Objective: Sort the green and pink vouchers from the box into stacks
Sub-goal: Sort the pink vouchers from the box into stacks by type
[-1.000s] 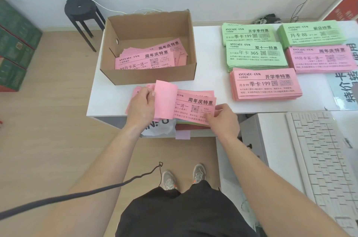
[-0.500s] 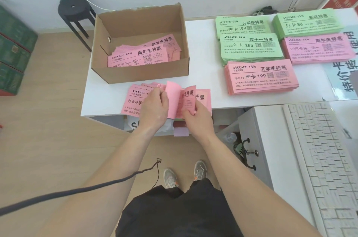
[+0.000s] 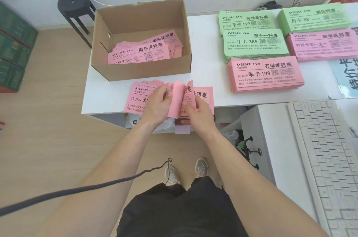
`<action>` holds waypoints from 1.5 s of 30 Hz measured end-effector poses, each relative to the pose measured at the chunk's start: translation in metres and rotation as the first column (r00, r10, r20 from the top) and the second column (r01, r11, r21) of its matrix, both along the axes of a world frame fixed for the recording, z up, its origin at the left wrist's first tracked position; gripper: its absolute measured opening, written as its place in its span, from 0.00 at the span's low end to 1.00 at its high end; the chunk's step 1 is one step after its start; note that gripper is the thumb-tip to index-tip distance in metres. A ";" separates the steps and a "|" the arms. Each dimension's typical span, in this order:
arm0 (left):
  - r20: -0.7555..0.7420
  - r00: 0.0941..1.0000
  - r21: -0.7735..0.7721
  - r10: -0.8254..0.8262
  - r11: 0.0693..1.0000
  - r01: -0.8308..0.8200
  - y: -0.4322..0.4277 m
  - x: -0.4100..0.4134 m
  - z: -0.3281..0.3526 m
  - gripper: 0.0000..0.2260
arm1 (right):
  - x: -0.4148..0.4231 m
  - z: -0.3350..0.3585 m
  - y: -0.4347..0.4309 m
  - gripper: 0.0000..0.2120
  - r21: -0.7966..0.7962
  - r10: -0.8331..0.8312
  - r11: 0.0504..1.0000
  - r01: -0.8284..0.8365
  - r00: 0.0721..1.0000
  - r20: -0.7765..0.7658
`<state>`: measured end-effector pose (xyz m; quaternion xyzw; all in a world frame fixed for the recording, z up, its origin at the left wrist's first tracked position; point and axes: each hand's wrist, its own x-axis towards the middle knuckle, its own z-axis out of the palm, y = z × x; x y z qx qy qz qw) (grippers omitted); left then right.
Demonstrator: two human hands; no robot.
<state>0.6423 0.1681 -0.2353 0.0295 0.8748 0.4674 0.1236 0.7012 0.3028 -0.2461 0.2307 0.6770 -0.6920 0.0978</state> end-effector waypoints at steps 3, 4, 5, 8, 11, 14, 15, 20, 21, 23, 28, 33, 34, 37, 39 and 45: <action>0.032 0.999 0.056 -0.016 0.998 0.014 -0.001 -0.001 -0.005 0.13 | -0.001 -0.001 0.000 0.12 0.002 -0.020 1.000 0.020 1.000 0.007; 0.042 0.999 0.075 -0.022 0.997 0.019 -0.001 -0.001 -0.005 0.13 | -0.001 -0.001 0.001 0.13 -0.001 -0.028 1.000 0.028 1.000 0.009; 0.048 0.998 0.095 -0.027 0.995 0.023 -0.001 -0.001 -0.005 0.13 | 0.000 -0.001 0.001 0.13 -0.011 -0.037 0.999 0.037 0.999 0.013; 0.049 0.999 0.118 -0.018 0.993 0.012 -0.002 -0.001 -0.009 0.12 | 0.001 0.000 0.003 0.11 -0.094 -0.078 0.992 0.083 0.996 0.048; 0.069 0.998 0.137 0.001 0.991 -0.010 -0.002 0.000 -0.009 0.13 | 0.002 0.002 0.006 0.11 -0.158 -0.118 0.979 0.131 0.989 0.086; 0.100 0.995 0.158 0.002 0.987 -0.018 -0.002 0.001 -0.008 0.12 | 0.003 0.002 0.005 0.11 -0.194 -0.154 0.966 0.173 0.982 0.111; 0.100 0.995 0.149 0.005 0.989 -0.020 -0.001 0.002 -0.008 0.13 | 0.004 0.002 0.004 0.11 -0.199 -0.161 0.963 0.182 0.980 0.114; 0.079 0.997 0.190 0.009 0.982 -0.024 0.001 0.004 -0.009 0.14 | 0.004 0.003 0.003 0.11 -0.220 -0.183 0.954 0.204 0.977 0.114; 0.075 0.997 0.191 0.008 0.981 -0.022 0.001 0.003 -0.011 0.14 | 0.004 0.004 0.003 0.11 -0.222 -0.184 0.953 0.205 0.976 0.113; 0.078 0.997 0.175 0.006 0.984 -0.020 0.000 0.002 -0.015 0.13 | 0.003 0.004 0.002 0.11 -0.219 -0.186 0.954 0.207 0.976 0.112; 0.048 0.999 0.183 0.009 0.983 -0.018 0.002 0.002 -0.023 0.14 | 0.003 0.004 0.000 0.11 -0.207 -0.190 0.956 0.210 0.975 0.111; 0.045 0.999 0.187 0.005 0.982 -0.013 0.003 0.002 -0.024 0.12 | 0.003 0.004 0.000 0.11 -0.210 -0.189 0.955 0.209 0.976 0.109; 0.041 0.999 0.192 0.005 0.981 -0.013 0.003 0.002 -0.024 0.11 | 0.002 0.004 0.000 0.11 -0.209 -0.191 0.955 0.210 0.975 0.110; 0.036 0.999 0.210 0.008 0.978 -0.015 0.003 0.002 -0.025 0.10 | 0.001 0.003 0.000 0.11 -0.202 -0.191 0.956 0.211 0.975 0.112; 0.037 0.999 0.210 0.005 0.978 -0.013 0.003 0.002 -0.025 0.10 | 0.001 0.003 0.000 0.11 -0.202 -0.190 0.957 0.210 0.975 0.114; 0.065 0.998 0.233 0.012 0.972 -0.027 0.004 0.003 -0.026 0.13 | 0.001 0.000 0.001 0.11 -0.193 -0.185 0.960 0.204 0.977 0.110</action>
